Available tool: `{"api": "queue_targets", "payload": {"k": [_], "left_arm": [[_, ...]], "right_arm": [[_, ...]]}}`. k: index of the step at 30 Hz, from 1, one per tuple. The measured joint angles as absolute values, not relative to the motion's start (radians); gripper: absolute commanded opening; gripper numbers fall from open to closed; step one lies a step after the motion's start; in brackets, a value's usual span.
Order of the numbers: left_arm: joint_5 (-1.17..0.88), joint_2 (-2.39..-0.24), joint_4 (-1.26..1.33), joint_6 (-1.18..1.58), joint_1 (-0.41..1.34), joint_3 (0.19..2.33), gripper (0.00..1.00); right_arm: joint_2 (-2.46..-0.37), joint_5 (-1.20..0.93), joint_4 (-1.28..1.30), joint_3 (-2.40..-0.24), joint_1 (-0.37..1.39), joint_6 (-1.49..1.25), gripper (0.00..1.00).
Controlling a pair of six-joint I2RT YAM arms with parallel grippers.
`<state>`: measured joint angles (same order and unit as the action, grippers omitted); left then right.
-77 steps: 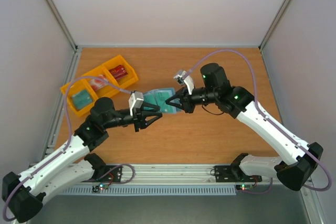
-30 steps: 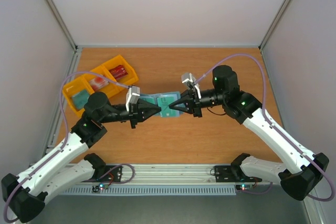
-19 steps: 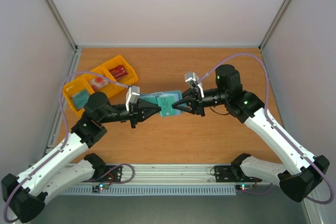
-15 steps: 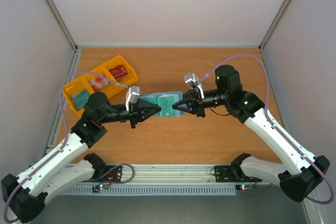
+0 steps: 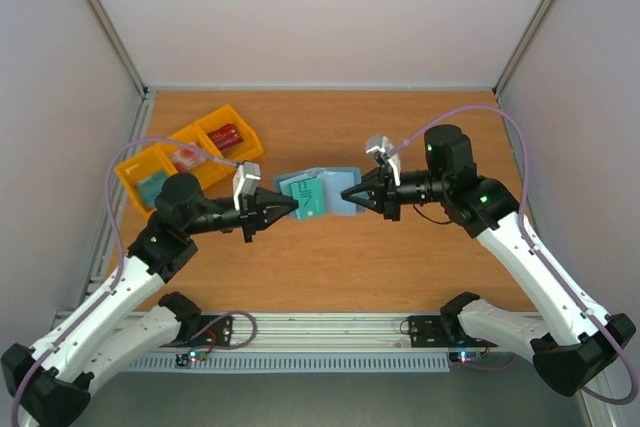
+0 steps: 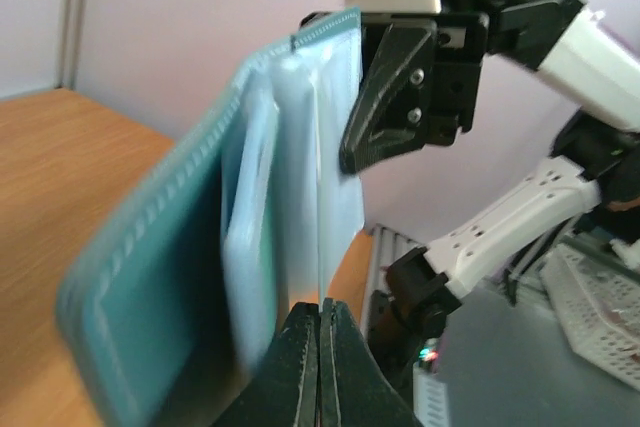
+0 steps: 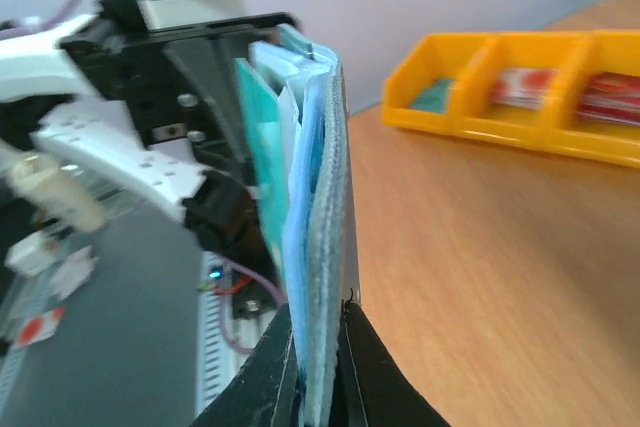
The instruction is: Take the credit cards out of the card holder
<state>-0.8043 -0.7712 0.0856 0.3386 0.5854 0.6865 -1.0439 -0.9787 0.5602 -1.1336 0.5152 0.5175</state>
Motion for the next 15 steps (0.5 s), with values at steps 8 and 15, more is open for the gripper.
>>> {"api": "queue_targets", "payload": {"k": [8, 15], "left_arm": [[-0.712, -0.771, -0.449, -0.079, 0.466, 0.887, 0.0], [-0.508, -0.953, -1.026, -0.671, 0.236, 1.19, 0.0]], "right_arm": [[-1.033, -0.67, 0.614, -1.139, 0.415, 0.473, 0.01], [-1.061, -0.622, 0.643, -1.14, 0.41, 0.467, 0.01]]}}
